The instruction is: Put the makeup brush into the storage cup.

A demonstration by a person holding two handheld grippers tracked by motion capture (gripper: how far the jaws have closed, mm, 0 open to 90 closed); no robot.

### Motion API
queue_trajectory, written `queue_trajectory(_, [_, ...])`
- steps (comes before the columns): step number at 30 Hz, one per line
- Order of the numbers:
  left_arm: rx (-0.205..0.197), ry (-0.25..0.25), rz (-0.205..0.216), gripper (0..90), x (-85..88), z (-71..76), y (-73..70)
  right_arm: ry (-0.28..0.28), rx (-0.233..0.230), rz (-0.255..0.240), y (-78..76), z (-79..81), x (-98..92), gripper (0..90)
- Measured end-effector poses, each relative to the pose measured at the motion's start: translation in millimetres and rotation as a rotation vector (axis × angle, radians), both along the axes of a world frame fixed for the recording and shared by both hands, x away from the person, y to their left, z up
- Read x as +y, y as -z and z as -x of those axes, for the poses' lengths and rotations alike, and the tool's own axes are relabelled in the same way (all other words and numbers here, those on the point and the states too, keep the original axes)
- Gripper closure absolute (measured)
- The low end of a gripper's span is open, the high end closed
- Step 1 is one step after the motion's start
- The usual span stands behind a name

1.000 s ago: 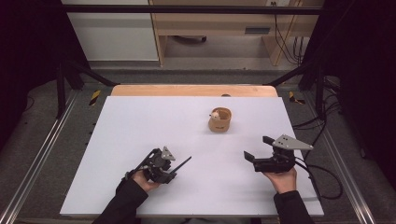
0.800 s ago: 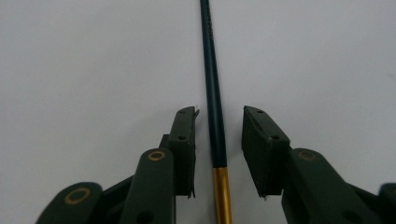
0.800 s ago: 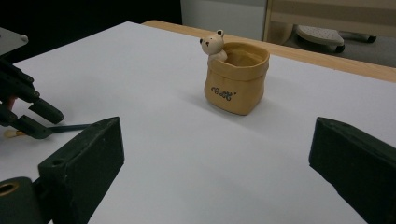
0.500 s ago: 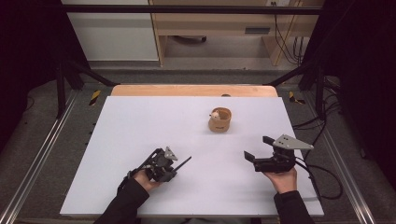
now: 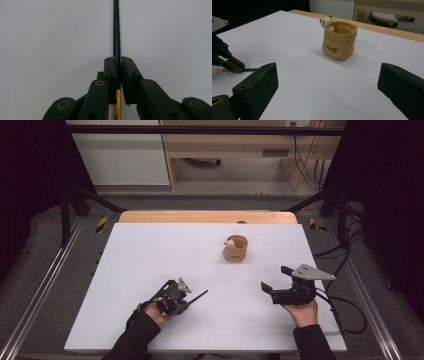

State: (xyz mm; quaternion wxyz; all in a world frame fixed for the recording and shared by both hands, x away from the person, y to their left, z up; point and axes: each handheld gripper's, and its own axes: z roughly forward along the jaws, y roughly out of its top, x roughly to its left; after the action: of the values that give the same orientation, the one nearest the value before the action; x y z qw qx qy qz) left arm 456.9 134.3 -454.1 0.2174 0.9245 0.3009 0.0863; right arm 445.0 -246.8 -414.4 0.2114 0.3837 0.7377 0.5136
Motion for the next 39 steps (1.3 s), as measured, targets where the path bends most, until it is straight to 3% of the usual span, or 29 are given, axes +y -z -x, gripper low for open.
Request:
queue_trajectory(7, [-0.021, 0.016, 0.008, 82.9, -0.2, 1.9, -1.8, -0.001, -0.003, -0.001, -1.2, 0.6, -1.5, 3.6])
queue_trajectory(10, [-0.049, 0.013, 0.039, 83.0, 2.3, 4.2, -9.2, -0.003, -0.005, 0.000, -1.3, 0.6, -1.8, 3.6])
queue_trajectory(17, [-0.066, 0.021, 0.099, 82.9, 7.4, 8.5, -17.9, -0.005, -0.007, 0.008, -1.7, 1.1, -1.3, 3.7])
queue_trajectory(20, [-0.046, 0.048, 0.139, 82.9, 10.8, 10.3, -21.4, -0.013, -0.007, 0.012, -2.5, 2.0, -0.3, 4.4])
queue_trajectory(27, [-0.048, 0.051, 0.181, 82.9, 14.4, 12.0, -24.5, -0.022, -0.003, 0.024, -3.8, 2.9, 1.5, 4.6])
queue_trajectory(39, [-0.069, 0.079, 0.242, 83.0, 17.8, 18.2, -35.9, -0.039, -0.013, 0.107, -6.6, 5.0, 13.4, 4.2])
